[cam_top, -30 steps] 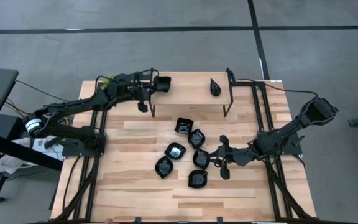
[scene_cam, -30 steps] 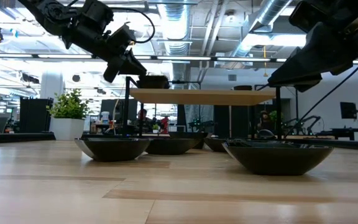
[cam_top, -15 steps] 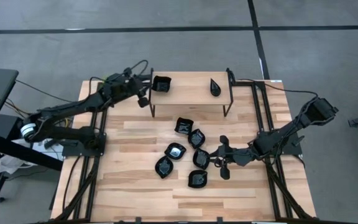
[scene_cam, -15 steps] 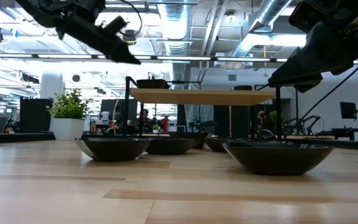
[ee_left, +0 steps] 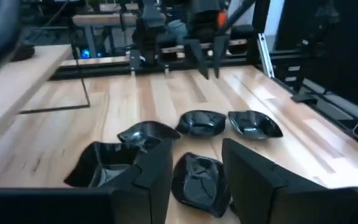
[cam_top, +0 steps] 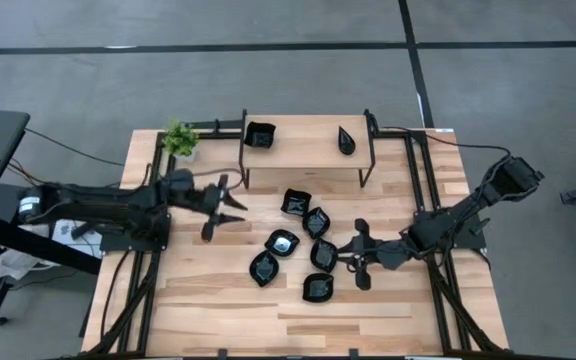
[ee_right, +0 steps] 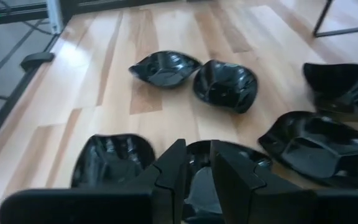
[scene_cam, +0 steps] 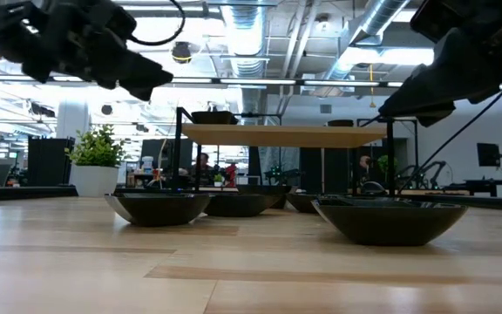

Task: Pick & Place Mini shaped plates
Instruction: Stack the black distorted square plate on top of the black distorted square plate on the shelf

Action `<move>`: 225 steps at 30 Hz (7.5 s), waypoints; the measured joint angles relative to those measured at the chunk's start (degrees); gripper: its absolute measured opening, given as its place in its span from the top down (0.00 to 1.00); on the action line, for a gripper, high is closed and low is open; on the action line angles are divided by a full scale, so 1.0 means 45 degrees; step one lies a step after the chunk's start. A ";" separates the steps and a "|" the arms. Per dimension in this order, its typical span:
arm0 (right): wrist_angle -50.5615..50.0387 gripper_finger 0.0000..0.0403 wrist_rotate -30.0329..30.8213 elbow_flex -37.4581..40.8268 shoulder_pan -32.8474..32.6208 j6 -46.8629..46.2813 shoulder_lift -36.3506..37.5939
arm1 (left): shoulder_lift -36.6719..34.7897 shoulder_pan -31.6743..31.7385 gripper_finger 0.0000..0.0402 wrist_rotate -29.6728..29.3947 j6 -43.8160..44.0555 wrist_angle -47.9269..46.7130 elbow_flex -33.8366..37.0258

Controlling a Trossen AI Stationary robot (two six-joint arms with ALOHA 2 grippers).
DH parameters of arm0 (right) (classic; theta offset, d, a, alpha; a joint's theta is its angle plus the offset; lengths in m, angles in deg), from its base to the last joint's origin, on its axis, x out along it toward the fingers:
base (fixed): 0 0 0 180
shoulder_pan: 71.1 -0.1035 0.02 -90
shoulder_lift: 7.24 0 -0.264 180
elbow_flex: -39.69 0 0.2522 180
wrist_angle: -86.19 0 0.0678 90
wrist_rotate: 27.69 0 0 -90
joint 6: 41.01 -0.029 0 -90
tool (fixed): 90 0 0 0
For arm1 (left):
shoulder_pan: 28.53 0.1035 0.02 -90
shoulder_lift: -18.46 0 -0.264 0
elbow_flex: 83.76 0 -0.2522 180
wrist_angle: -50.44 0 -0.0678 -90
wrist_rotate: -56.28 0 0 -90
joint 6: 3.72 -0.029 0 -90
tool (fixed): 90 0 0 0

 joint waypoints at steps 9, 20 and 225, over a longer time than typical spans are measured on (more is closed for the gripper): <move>0.0112 0.83 0.0137 -0.0005 0.0391 0.0032 0.0000 | 0.0993 -0.2458 0.67 -0.3640 0.0878 0.0877 -0.1042; -0.0055 0.83 0.0032 -0.0005 0.0357 0.0066 0.0000 | 0.4869 -0.2016 0.67 -0.3909 0.0043 -0.2975 -0.5116; -0.0387 0.83 -0.0186 0.0000 -0.0571 -0.0410 0.0002 | 1.2001 -0.1756 0.60 -0.6672 -0.3272 -0.3849 -0.8196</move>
